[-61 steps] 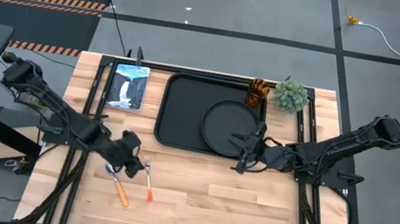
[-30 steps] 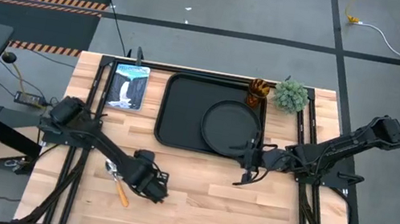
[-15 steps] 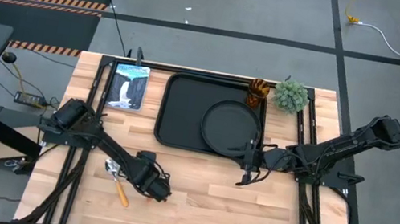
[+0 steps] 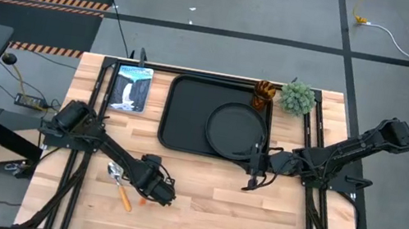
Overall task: Pick and place plate/cup/fork/spoon on tray
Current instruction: Put the orange fork on the black serving tray to the left of the black plate, then put the yellow spoon on the black serving tray to the left of the orange fork
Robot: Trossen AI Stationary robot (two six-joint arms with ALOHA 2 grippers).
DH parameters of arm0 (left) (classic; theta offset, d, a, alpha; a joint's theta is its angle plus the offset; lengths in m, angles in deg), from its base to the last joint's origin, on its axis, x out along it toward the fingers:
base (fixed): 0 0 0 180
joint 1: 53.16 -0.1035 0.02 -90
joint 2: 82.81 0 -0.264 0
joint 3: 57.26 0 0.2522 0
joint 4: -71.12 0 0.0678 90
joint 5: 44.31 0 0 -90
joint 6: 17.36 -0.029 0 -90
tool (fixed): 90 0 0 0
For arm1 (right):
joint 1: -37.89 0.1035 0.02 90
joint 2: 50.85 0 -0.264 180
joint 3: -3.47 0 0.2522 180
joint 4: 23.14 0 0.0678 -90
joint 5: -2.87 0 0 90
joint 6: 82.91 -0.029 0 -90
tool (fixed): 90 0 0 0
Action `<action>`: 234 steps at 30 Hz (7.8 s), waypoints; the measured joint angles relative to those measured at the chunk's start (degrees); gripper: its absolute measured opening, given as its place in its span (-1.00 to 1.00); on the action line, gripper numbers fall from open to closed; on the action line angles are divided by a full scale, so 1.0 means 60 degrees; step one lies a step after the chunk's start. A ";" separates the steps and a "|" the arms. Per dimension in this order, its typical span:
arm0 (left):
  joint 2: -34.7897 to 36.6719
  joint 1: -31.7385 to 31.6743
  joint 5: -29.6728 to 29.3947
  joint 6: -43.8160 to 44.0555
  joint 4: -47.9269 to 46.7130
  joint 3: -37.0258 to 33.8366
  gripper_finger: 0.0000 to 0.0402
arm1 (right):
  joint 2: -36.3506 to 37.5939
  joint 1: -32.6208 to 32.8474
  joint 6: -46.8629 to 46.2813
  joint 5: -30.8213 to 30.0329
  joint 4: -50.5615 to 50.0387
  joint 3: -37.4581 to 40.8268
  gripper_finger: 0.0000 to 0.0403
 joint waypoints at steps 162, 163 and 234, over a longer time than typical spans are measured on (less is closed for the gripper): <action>0.2496 0.1313 0.0554 0.3275 -0.1563 -0.1899 -0.78 | 0.0004 0.0000 0.0033 0.1009 0.1140 0.0007 -0.45; 0.2496 0.1071 0.0312 0.2978 -0.1676 -0.1804 -0.78 | 0.0004 0.0000 0.0036 0.1009 0.1150 0.0007 -0.45; 0.0437 -0.7748 -0.0612 -0.8594 0.3316 -0.0329 -0.77 | 0.0003 0.0000 0.0033 0.1005 0.1137 0.0007 -0.51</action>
